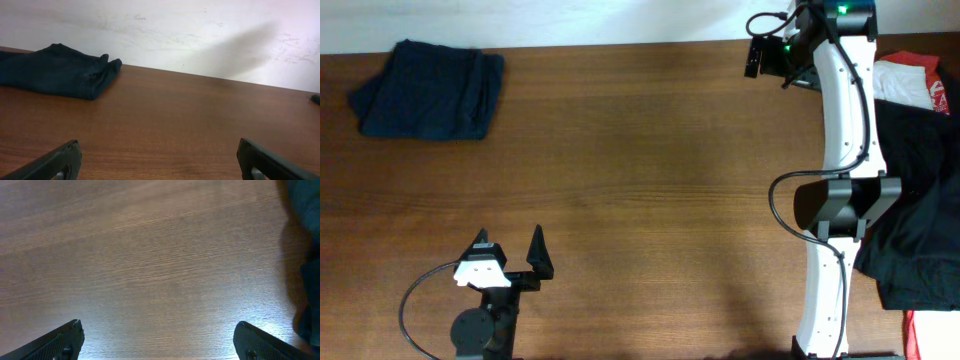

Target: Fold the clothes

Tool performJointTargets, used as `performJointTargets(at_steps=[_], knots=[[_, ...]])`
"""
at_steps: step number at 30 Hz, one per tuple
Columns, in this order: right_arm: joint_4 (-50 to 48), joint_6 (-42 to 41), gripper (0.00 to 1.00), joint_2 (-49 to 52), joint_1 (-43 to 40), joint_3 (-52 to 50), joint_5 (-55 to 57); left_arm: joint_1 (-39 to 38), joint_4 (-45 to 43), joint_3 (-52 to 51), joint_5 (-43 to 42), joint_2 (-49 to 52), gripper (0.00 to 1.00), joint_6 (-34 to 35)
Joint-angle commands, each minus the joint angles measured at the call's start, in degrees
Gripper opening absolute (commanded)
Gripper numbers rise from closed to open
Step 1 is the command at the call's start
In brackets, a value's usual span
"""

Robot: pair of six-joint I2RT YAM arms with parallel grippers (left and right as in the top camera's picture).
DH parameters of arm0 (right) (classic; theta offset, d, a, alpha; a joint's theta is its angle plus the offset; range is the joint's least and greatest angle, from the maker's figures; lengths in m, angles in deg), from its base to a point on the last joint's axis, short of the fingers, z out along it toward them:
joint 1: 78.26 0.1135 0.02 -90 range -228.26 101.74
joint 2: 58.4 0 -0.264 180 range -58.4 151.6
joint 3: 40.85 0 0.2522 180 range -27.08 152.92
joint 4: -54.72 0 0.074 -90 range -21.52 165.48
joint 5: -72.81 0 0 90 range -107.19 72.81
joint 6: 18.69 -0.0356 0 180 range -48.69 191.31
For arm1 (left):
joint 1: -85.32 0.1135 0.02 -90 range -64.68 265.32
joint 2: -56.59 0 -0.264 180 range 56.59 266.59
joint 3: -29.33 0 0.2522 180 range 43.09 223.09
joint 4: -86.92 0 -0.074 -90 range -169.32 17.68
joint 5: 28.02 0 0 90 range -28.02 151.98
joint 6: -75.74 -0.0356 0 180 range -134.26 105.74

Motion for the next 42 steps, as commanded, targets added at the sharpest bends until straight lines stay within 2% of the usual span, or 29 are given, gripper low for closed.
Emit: performJointTargets(at_steps=[1, 4, 8, 10, 15, 18, 23, 25, 28, 37, 42], knots=[[0.0, -0.3, 0.99, -12.5, 2.1, 0.4, 0.7, -0.2, -0.2, -0.6, 0.4, -0.6, 0.99, -0.9], [0.0, -0.3, 0.99, -28.6, 10.2, 0.4, 0.7, -0.2, -0.2, -0.6, 0.4, -0.6, 0.99, -0.9], [0.0, -0.3, 0.99, -38.4, 15.5, 0.4, 0.7, -0.2, -0.2, -0.6, 0.4, -0.6, 0.99, -0.9], [0.3, 0.0, 0.99, -42.1, 15.1, 0.4, 1.8, -0.2, -0.2, -0.6, 0.4, -0.6, 0.99, -0.9], [9.4, -0.1, 0.99, -50.8, 12.0, -0.2, 3.9, -0.2, -0.2, -0.6, 0.4, -0.6, 0.99, -0.9], [6.1, -0.1, 0.99, -56.5, 11.9, -6.2, 5.6, -0.2, -0.2, -0.6, 0.4, -0.6, 0.99, -0.9], [-9.6, -1.0, 0.99, -74.1, 8.9, -38.4, 6.4, -0.2, -0.2, -0.6, 0.4, -0.6, 0.99, -0.9], [-14.7, -7.3, 0.99, -84.1, 4.4, -55.3, 6.4, -0.2, -0.2, -0.6, 0.4, -0.6, 0.99, -0.9], [-26.1, -7.3, 0.99, -95.4, 2.2, -71.6, 6.1, -0.2, -0.2, -0.6, 0.4, -0.6, 0.99, -0.9], [-55.9, -6.1, 0.99, -126.5, 2.2, -114.1, 1.8, -0.2, -0.2, -0.6, 0.4, -0.6, 0.99, -0.9], [-72.6, -7.8, 0.99, -135.1, 2.2, -130.7, 0.2, -0.2, -0.2, -0.6, 0.4, -0.6, 0.99, -0.9]])
